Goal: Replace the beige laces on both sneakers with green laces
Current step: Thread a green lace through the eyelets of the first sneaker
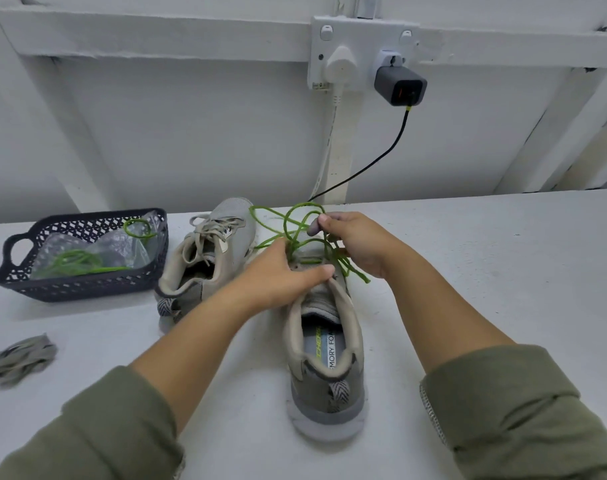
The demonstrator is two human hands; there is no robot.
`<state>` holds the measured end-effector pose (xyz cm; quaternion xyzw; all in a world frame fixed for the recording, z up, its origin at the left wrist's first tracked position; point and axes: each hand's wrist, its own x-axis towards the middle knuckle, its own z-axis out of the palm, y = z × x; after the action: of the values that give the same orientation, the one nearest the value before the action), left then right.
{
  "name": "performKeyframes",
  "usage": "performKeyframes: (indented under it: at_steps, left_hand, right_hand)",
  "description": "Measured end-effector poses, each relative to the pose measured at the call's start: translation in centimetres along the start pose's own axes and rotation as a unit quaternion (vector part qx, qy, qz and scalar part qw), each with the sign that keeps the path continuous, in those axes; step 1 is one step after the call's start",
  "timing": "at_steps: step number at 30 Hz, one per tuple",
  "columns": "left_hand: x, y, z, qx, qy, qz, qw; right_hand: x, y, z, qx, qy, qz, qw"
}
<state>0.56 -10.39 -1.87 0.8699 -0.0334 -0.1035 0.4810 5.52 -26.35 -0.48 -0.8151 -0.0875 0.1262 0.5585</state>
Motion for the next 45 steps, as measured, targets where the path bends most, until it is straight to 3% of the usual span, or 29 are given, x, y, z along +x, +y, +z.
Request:
performKeyframes:
  at_steps: [5, 9, 16, 23, 30, 36, 38, 42, 45]
  left_hand:
    - [-0.2, -0.3, 1.2, -0.004, 0.024, 0.011, 1.000]
    - [-0.1, -0.5, 1.2, 0.020, 0.036, -0.006, 0.999]
    - [2.2, 0.7, 0.0, 0.035, 0.056, -0.017, 0.998]
    - [3.3, 0.5, 1.1, -0.144, 0.052, 0.037, 0.987]
    - [3.3, 1.1, 1.3, -0.200, 0.027, 0.040, 0.979]
    - [1.9, 0.2, 0.9, -0.175, 0.006, 0.024, 0.984]
    - [2.0, 0.6, 0.5, -0.140, 0.024, 0.043, 0.989]
    - [2.9, 1.9, -0.4, -0.132, 0.062, 0.059, 0.988]
    - [3.8, 1.9, -0.4, -0.137, 0.068, 0.051, 0.987]
  right_hand:
    - [0.5, -1.9, 0.3, 0.008, 0.016, -0.044, 0.999]
    - [1.1, -4.5, 0.1, 0.016, 0.083, -0.072, 0.994]
    - [1.5, -4.1, 1.2, 0.006, 0.007, -0.008, 1.000]
    - [1.4, -3.8, 0.3, -0.009, -0.012, 0.025, 1.000]
    - [1.5, -3.3, -0.2, -0.004, 0.003, 0.033, 0.999]
    - [1.9, -2.0, -0.7, -0.037, 0.041, 0.051, 0.997]
    - [1.9, -1.4, -0.2, 0.010, 0.019, 0.053, 0.998]
    - [1.6, 0.6, -0.3, 0.262, -0.027, 0.090, 0.960]
    - [0.8, 2.5, -0.3, 0.254, -0.053, 0.030, 0.965]
